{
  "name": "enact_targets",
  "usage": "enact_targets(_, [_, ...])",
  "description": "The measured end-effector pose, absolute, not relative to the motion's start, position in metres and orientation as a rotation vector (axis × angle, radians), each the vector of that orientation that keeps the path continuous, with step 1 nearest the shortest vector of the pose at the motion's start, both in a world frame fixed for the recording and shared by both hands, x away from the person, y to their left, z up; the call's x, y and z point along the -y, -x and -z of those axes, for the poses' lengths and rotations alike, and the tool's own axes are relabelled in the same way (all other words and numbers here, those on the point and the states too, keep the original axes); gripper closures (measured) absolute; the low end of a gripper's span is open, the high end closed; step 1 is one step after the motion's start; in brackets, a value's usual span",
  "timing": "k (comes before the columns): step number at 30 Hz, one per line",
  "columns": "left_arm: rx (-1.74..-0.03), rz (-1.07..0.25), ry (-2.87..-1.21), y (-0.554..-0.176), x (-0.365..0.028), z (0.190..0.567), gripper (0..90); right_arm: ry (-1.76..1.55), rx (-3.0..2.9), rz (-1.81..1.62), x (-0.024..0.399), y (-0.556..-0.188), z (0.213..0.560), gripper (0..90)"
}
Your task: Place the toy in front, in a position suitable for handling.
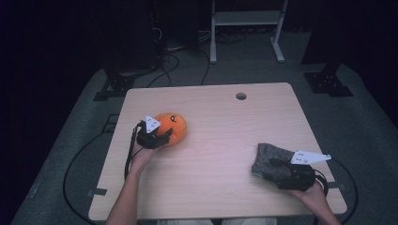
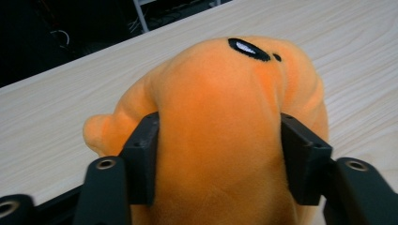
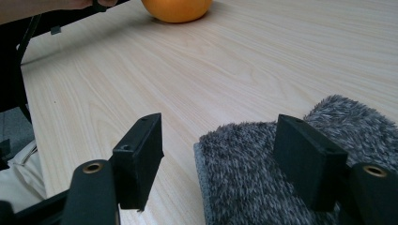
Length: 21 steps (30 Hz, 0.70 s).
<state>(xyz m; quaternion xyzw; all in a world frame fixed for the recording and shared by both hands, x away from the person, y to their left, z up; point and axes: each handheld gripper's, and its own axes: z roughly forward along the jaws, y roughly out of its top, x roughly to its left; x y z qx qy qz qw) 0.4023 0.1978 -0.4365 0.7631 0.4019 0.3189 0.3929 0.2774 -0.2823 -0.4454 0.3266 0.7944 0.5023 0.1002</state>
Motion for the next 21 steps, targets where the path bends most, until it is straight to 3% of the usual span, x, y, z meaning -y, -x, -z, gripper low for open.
enact_targets(9, [-1.042, -0.792, -1.897, -0.4, -0.201, 0.432, 48.1, -0.974, -2.35, -1.485, 0.285, -0.278, 0.446, 32.3])
enact_targets(21, [-0.968, -0.772, -1.851, -0.385, -0.198, 0.413, 48.8, -0.985, -2.347, -1.487, 0.285, -0.28, 0.448, 32.3])
